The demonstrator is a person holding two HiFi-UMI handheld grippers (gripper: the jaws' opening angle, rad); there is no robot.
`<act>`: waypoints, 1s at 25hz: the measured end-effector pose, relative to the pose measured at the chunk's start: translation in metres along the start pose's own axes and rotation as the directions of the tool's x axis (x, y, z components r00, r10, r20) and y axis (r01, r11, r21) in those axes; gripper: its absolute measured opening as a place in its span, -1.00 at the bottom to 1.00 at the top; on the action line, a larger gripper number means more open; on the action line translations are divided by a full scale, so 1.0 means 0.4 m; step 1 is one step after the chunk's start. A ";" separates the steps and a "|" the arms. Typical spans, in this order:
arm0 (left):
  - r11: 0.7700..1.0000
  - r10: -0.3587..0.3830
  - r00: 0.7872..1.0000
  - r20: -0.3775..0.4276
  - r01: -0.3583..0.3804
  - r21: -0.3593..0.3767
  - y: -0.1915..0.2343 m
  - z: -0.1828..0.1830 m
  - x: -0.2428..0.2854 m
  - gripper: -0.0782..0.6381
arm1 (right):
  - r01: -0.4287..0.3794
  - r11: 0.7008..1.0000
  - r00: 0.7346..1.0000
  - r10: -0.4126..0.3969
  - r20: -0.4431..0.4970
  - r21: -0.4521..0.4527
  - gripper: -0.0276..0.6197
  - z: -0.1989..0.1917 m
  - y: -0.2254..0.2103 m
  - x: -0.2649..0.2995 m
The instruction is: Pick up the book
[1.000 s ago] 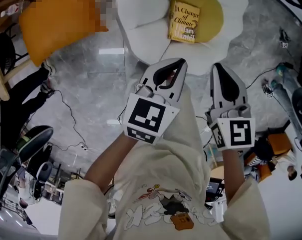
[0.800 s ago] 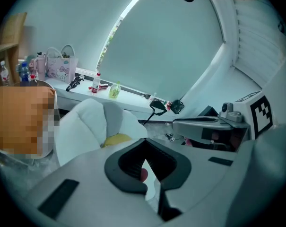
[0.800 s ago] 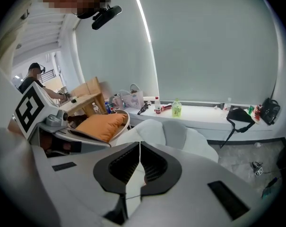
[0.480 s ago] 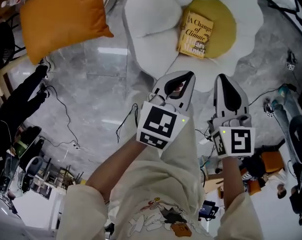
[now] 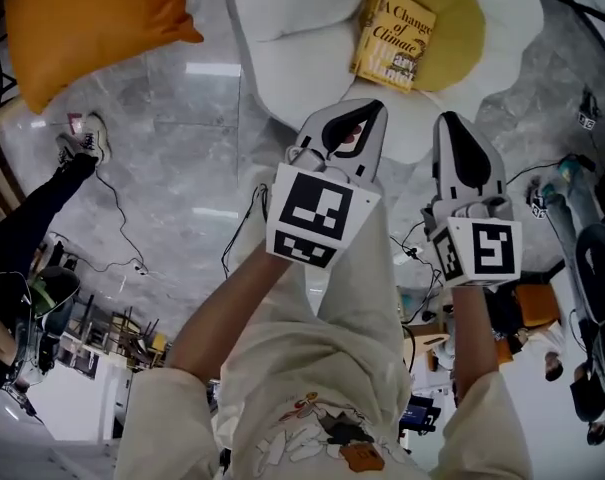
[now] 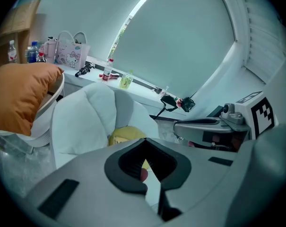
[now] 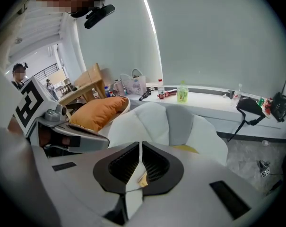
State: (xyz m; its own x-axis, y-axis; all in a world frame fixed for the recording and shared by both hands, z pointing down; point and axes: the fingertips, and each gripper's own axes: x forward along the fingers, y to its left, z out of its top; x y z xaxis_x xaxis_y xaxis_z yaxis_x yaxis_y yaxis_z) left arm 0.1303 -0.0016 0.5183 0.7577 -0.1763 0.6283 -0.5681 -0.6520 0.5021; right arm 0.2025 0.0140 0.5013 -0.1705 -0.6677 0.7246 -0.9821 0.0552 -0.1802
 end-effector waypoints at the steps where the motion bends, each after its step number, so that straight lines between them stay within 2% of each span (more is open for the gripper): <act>1: 1.000 0.000 1.000 -0.004 0.000 0.000 0.001 -0.004 0.009 -0.79 | -0.001 1.000 1.000 0.001 -0.002 -0.003 -0.84 -0.004 -0.005 0.005; 11: 0.998 0.007 0.999 -0.038 -0.004 0.058 0.016 -0.027 0.089 -0.79 | 0.011 1.000 1.000 -0.011 -0.007 0.027 -0.83 -0.077 -0.053 0.062; 25: 0.998 0.017 0.995 -0.095 -0.011 0.069 0.080 -0.101 0.252 -0.79 | 0.037 0.996 0.999 -0.033 -0.042 0.084 -0.83 -0.214 -0.138 0.152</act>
State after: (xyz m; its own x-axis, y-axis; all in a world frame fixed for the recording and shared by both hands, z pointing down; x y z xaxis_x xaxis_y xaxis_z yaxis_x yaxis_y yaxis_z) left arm 0.1754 -0.0102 0.6217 0.7141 -0.1170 0.6902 -0.5524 -0.6998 0.4529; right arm 0.2394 0.0340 0.6124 -0.1410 -0.6376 0.7573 -0.9775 -0.0315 -0.2085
